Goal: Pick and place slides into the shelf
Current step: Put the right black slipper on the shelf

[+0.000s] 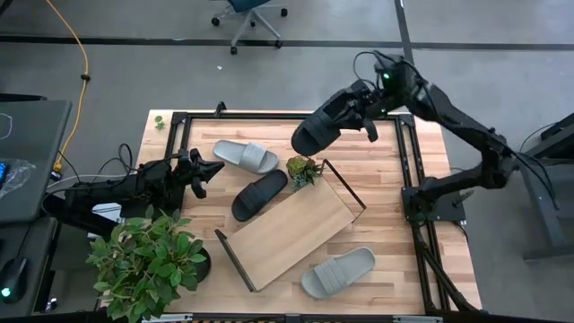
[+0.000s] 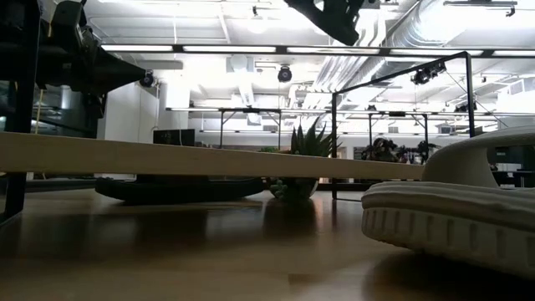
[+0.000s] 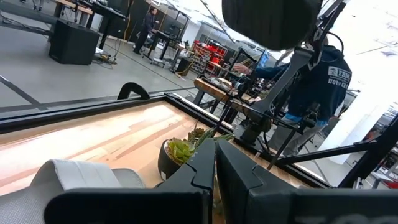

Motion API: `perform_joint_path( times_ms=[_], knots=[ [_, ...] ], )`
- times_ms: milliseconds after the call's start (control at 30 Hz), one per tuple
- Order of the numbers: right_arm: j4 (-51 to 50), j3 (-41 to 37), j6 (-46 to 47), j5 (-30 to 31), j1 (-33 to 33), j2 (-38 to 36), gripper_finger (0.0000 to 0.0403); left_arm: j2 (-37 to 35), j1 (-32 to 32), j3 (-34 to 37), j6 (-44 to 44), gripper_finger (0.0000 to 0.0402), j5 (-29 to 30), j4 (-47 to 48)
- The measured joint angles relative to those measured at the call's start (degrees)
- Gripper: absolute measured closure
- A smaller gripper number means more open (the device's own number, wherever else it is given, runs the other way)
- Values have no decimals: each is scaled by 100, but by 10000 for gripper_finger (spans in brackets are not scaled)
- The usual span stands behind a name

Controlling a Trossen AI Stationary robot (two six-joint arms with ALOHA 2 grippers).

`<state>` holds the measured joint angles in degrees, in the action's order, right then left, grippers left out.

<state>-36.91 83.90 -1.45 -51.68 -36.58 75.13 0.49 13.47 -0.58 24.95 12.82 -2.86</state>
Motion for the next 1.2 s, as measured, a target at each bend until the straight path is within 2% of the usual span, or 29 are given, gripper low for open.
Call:
perform_joint_path(
  times_ms=[133,333,533,800,1200],
  knots=[
    [-1547,1021,-799,-58,64,623,403,0,2,0,0,396,0,1],
    [-2818,2225,-1552,-72,551,1483,403,0,2,0,-50,396,-4,1],
    [-3902,2917,-2118,310,1156,2237,403,0,1,0,-52,396,-35,-1],
    [-4066,2970,-2165,328,1755,2606,403,0,0,0,-70,396,-37,1],
    [-3825,2970,-1791,383,2501,2633,403,1,0,0,-70,396,-37,2]
  ],
)
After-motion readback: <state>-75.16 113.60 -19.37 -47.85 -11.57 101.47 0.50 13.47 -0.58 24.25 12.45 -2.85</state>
